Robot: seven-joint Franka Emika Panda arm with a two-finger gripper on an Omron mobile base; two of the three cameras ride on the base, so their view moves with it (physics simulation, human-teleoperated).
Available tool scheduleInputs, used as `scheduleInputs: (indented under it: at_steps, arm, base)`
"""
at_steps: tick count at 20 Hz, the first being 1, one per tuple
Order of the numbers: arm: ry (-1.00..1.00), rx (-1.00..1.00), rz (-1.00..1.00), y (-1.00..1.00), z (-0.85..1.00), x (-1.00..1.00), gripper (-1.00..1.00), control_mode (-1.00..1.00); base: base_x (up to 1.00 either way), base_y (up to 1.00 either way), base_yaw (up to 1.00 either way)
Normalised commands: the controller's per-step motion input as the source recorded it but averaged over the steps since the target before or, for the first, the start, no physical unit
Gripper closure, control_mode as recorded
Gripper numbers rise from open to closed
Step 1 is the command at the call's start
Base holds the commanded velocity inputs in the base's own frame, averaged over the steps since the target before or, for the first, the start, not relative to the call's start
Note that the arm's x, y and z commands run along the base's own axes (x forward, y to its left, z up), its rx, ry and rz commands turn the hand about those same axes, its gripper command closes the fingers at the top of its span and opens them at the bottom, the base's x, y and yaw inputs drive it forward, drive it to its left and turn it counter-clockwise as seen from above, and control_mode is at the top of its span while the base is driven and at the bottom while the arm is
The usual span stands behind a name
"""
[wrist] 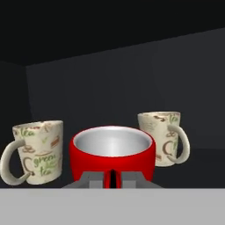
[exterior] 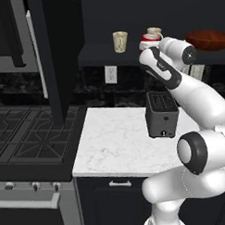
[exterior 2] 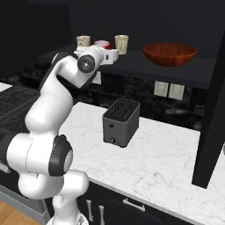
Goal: Gather all objects into one cabinet and sort the glasses and bowls to opposite sides.
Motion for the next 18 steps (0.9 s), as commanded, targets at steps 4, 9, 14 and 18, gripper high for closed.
scheduleInputs:
  at_steps: [4,9,14,18]
  arm:
    - [0.0,-0.27,0.0,-0.09,-0.13,0.0,1.0,-1.0]
    - [0.0,-0.05,0.0,-0.02,-0.03,0.0,1.0,-1.0]
    - [0.01,0.0,0.0,0.12,0.0,0.15,1.0,-1.0]
    - [0.12,0.0,0.0,0.26,0.0,0.29,1.0,-1.0]
  base:
    - [0.0,0.0,0.0]
    - [0.0,0.0,0.0]
    - [0.0,0.0,0.0]
    - [0.0,0.0,0.0]
